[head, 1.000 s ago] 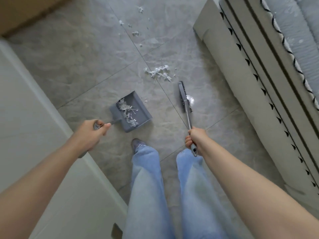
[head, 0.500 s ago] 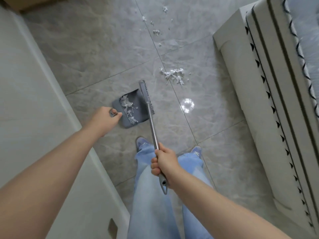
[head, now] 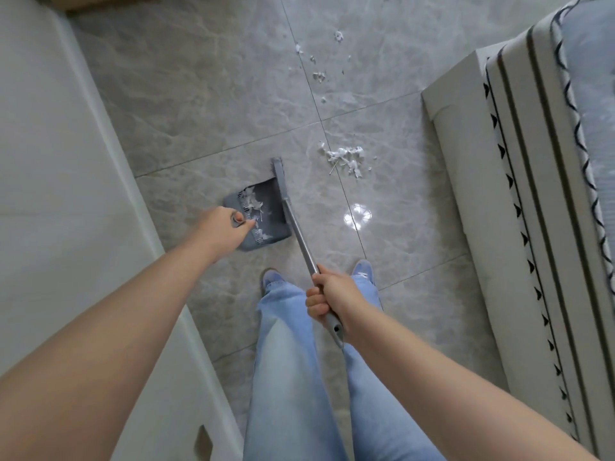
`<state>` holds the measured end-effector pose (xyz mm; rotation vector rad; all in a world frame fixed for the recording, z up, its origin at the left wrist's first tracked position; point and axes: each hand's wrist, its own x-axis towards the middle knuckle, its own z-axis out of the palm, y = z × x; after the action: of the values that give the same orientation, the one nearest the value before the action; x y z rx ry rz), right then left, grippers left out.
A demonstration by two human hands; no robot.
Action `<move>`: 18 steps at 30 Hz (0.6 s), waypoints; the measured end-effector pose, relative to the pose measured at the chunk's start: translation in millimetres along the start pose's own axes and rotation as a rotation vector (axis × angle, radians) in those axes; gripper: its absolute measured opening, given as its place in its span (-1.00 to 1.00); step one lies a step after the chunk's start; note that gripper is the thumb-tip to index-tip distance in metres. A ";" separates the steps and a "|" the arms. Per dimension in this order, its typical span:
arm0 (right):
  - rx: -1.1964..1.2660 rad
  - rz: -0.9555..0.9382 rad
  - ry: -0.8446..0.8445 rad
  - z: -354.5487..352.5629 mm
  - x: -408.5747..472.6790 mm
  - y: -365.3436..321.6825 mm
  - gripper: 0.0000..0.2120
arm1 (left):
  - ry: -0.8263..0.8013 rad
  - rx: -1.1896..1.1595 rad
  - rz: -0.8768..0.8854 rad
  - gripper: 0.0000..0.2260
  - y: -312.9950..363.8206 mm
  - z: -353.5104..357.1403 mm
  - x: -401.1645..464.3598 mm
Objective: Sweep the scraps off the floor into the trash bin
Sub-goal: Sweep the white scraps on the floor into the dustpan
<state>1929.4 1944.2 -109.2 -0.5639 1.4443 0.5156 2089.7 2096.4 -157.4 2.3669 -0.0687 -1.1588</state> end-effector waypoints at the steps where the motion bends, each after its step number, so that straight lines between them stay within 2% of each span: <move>1: 0.006 -0.014 0.004 -5.4 -3.9 -5.1 -0.72 | -0.001 -0.005 -0.009 -0.66 1.2 -0.4 -0.6; 4: -0.017 -0.117 0.052 -29.3 -13.1 -36.1 -0.70 | 0.008 -0.022 -0.019 -0.66 13.0 2.2 -1.8; 6: -0.084 -0.181 0.101 -45.4 -16.2 -66.1 -0.77 | 0.019 -0.050 -0.028 -0.69 24.0 7.2 0.1; 9: -0.163 -0.258 0.167 -69.0 -12.5 -117.0 -0.68 | 0.043 -0.064 -0.039 -0.67 43.2 16.9 7.6; 12: -0.234 -0.319 0.244 -82.8 -1.0 -167.0 -0.69 | 0.065 -0.102 -0.053 -0.70 68.3 26.1 18.4; 15: -0.256 -0.330 0.304 -97.4 27.2 -213.5 -0.71 | 0.060 -0.097 -0.054 -0.72 92.7 31.9 34.2; 18: -0.225 -0.243 0.335 -105.0 59.7 -250.3 -0.77 | 0.071 -0.089 -0.064 -0.74 106.7 32.4 45.0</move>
<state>2012.7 1684.2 -161.2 -1.0302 1.6143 0.4050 2111.9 1978.2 -158.1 2.3436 0.0815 -1.0830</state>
